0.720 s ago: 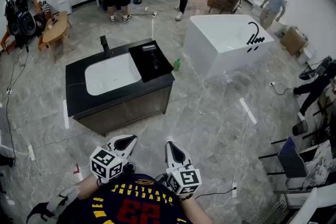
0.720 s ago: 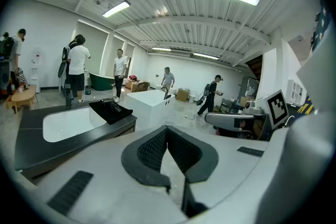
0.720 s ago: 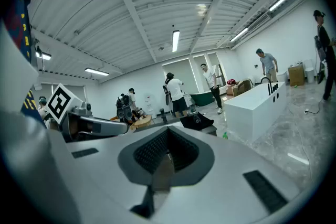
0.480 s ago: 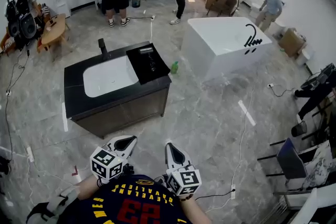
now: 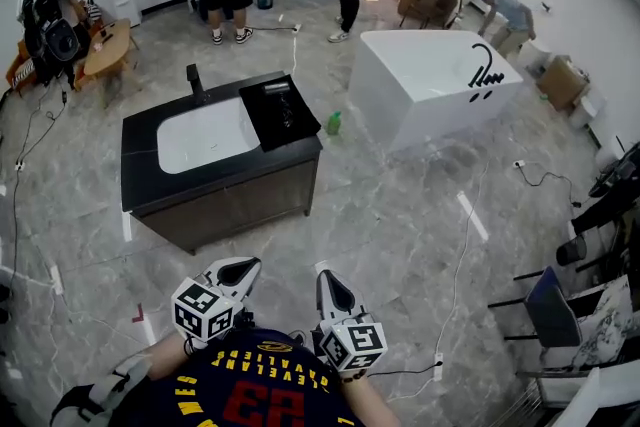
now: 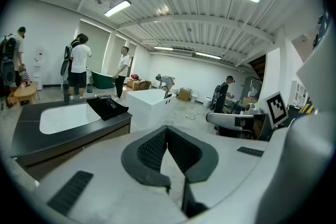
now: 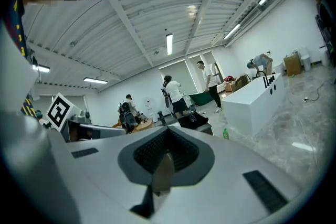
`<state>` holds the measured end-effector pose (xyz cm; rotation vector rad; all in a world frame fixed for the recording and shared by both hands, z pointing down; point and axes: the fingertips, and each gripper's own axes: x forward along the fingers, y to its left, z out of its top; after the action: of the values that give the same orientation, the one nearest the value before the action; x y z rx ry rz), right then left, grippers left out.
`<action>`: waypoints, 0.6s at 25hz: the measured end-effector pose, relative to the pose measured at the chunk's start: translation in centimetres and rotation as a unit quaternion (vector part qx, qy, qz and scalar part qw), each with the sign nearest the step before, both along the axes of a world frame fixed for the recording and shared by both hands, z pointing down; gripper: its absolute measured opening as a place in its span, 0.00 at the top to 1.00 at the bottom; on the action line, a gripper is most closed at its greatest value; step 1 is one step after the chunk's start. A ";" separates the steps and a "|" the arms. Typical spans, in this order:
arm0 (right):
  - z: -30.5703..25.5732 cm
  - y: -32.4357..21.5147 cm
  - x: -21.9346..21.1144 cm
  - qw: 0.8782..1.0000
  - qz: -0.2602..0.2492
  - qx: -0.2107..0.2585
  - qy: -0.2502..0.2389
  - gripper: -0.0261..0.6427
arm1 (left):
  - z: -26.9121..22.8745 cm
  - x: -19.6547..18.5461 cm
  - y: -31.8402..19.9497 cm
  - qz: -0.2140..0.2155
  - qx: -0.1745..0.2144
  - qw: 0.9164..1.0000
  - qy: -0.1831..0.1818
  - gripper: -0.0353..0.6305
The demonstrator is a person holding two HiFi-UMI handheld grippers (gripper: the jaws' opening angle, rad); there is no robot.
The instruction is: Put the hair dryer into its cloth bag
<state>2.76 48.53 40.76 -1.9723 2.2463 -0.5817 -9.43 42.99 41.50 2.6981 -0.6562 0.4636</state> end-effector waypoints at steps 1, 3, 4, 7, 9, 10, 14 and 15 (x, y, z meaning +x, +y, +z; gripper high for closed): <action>0.3 0.4 0.0 1.000 -0.001 -0.003 -0.006 0.97 | 0.3 -0.1 0.6 -0.004 -0.003 1.000 -0.004 0.94; 1.3 1.0 -0.4 1.000 -0.009 -0.014 -0.012 0.97 | 0.9 -0.6 1.7 -0.011 -0.010 1.000 -0.015 0.94; 1.8 1.1 -0.6 1.000 -0.013 -0.018 -0.015 0.97 | 1.3 -0.8 2.0 -0.013 -0.013 1.000 -0.019 0.94; 3.2 -0.1 -1.0 0.999 -0.025 -0.029 -0.023 0.97 | 2.5 -1.7 1.2 -0.030 -0.024 0.999 -0.028 0.94; 3.7 -0.7 -1.4 0.998 -0.036 -0.039 -0.028 0.97 | 3.1 -2.5 0.6 -0.052 -0.038 0.997 -0.033 0.94; 3.9 -1.0 -1.5 0.998 -0.042 -0.043 -0.028 0.97 | 3.3 -2.9 0.4 -0.061 -0.044 0.997 -0.036 0.94; 4.5 -3.9 -2.0 0.997 -0.051 -0.058 -0.022 0.97 | 3.6 -3.4 -1.9 -0.068 -0.046 0.996 -0.034 0.94; 4.7 -4.8 -2.1 0.997 -0.052 -0.061 -0.021 0.97 | 3.7 -3.4 -2.7 -0.067 -0.047 0.996 -0.031 0.94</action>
<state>0.65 43.74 45.46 -1.8846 2.3504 -0.7828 -12.81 40.27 45.16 2.5415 -0.8075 0.5309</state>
